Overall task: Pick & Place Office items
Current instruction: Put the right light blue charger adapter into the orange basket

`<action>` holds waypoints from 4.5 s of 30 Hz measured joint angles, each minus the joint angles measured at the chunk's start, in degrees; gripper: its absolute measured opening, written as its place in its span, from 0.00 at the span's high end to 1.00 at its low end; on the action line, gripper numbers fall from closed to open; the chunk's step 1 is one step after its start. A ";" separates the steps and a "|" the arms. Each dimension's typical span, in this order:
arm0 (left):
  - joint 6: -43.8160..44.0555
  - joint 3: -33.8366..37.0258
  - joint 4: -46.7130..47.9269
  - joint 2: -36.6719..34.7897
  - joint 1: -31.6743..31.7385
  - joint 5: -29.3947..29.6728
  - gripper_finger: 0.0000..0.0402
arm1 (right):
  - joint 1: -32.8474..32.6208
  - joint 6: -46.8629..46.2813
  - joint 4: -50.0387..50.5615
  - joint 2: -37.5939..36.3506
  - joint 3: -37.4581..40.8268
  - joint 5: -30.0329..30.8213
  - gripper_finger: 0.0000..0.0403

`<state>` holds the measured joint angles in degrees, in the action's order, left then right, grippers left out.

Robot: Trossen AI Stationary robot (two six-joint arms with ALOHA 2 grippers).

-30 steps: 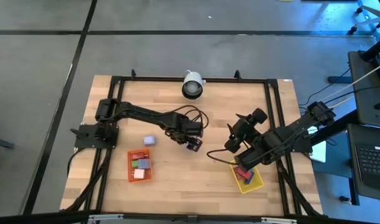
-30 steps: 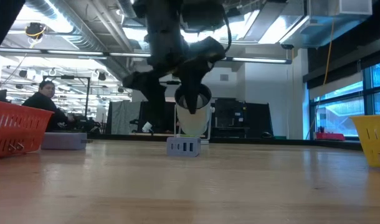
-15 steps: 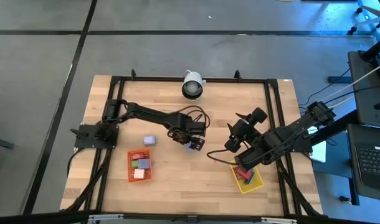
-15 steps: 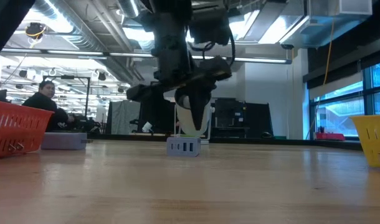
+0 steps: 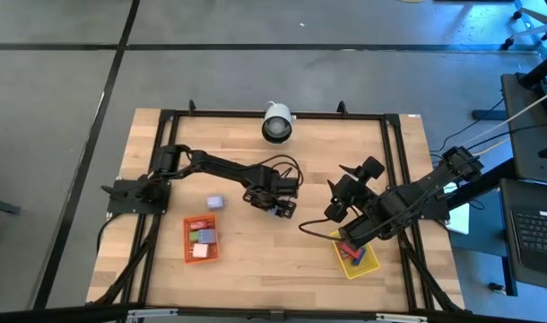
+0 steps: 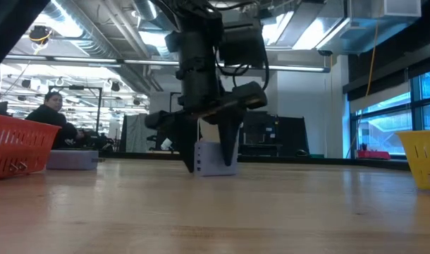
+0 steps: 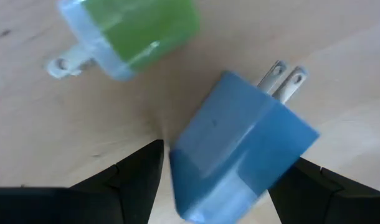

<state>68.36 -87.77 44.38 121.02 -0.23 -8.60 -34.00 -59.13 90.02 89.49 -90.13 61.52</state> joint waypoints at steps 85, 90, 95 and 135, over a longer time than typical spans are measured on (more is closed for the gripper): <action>1.46 27.76 17.75 -49.96 -41.37 61.03 0.72 | -11.13 -16.06 -0.02 -0.04 0.07 4.02 0.40; 3.59 38.21 11.63 -55.42 -45.50 57.29 0.72 | -11.13 -17.93 -0.04 -0.04 0.07 2.96 0.40; -3.55 43.39 3.61 -59.60 -50.92 56.29 0.72 | -11.13 -18.51 -0.07 -0.03 0.07 2.39 0.40; 12.66 53.79 -7.08 -54.53 -56.15 29.67 0.69 | -11.10 -19.71 -1.31 0.00 0.07 1.44 0.40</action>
<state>81.02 -33.98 37.30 66.50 -56.38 21.07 -45.10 -78.85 88.71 89.49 -90.06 62.96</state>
